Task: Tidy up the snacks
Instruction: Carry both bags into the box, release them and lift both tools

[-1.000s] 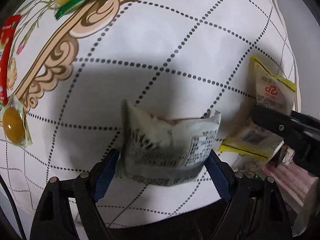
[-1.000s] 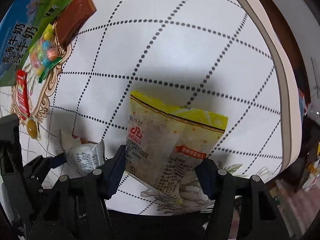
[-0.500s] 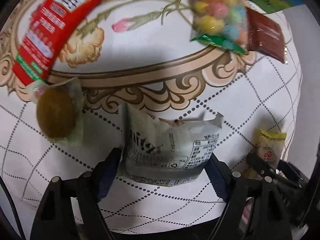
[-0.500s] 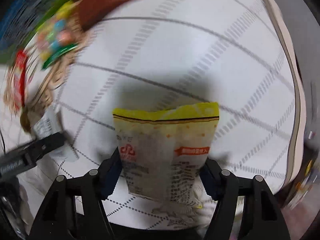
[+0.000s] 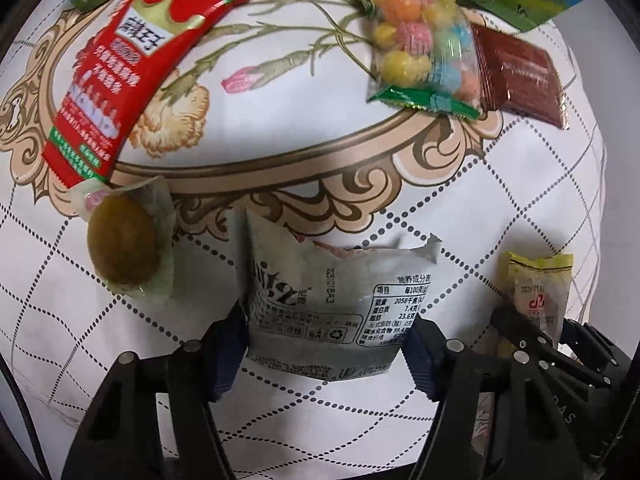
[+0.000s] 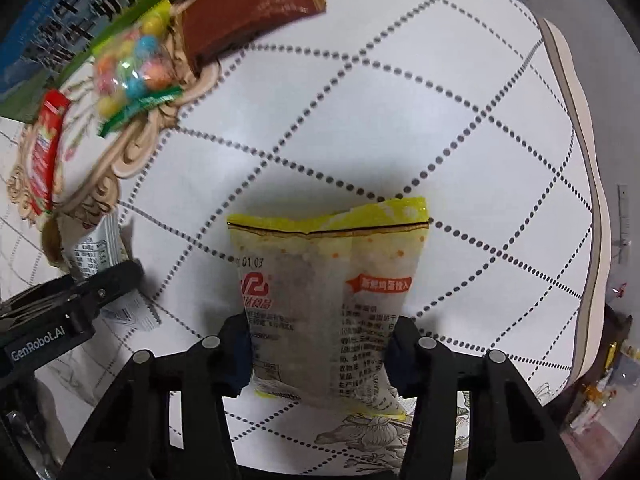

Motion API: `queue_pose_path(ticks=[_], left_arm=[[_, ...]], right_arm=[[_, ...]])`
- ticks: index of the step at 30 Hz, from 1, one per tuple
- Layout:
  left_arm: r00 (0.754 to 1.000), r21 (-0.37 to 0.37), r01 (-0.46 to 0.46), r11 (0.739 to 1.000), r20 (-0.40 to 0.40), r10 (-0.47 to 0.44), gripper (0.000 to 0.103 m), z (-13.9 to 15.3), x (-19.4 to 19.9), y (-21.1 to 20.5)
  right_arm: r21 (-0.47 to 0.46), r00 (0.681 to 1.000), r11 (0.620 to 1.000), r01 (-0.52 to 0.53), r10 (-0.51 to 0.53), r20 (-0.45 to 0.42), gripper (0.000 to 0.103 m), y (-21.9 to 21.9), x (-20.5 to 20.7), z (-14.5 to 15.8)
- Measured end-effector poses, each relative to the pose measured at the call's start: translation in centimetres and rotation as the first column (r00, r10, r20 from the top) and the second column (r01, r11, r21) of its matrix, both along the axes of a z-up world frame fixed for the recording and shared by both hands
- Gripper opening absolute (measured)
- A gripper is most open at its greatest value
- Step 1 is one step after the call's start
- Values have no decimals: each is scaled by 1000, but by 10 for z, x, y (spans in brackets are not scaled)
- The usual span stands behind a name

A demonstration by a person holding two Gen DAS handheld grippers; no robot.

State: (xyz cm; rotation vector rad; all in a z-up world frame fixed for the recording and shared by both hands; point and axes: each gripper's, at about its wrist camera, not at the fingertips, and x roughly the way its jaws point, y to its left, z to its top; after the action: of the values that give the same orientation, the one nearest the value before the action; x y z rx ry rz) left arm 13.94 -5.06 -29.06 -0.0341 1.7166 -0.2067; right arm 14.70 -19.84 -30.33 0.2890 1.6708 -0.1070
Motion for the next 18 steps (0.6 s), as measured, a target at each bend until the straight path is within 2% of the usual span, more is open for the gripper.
queue_pose_path(ticks=[5,8,10,13,15,18], left_arm=[[1000,-35,0,999,27,1,65,27,12,7],[998,-67,7,998,67,-3,65,55,19,10],[995,-114,1,994,97,10,65,82,26,16],[988,-165,-6,986,154,32,65,119,43,18],[979,-214,-8,977,195,51,65,151,60,19],[964,-255,1,967,256,66,65,191,96,21]], right_arm=[[42,999,999,10,-11,41,52,16,2,25],[86,996,996,13,-21,88,51,16,11,51],[118,991,993,7,-23,134,51,16,20,77],[141,976,990,-27,-4,217,51,7,43,113],[157,963,986,-48,3,270,51,-7,73,137],[177,935,980,-85,18,353,51,-1,115,175]])
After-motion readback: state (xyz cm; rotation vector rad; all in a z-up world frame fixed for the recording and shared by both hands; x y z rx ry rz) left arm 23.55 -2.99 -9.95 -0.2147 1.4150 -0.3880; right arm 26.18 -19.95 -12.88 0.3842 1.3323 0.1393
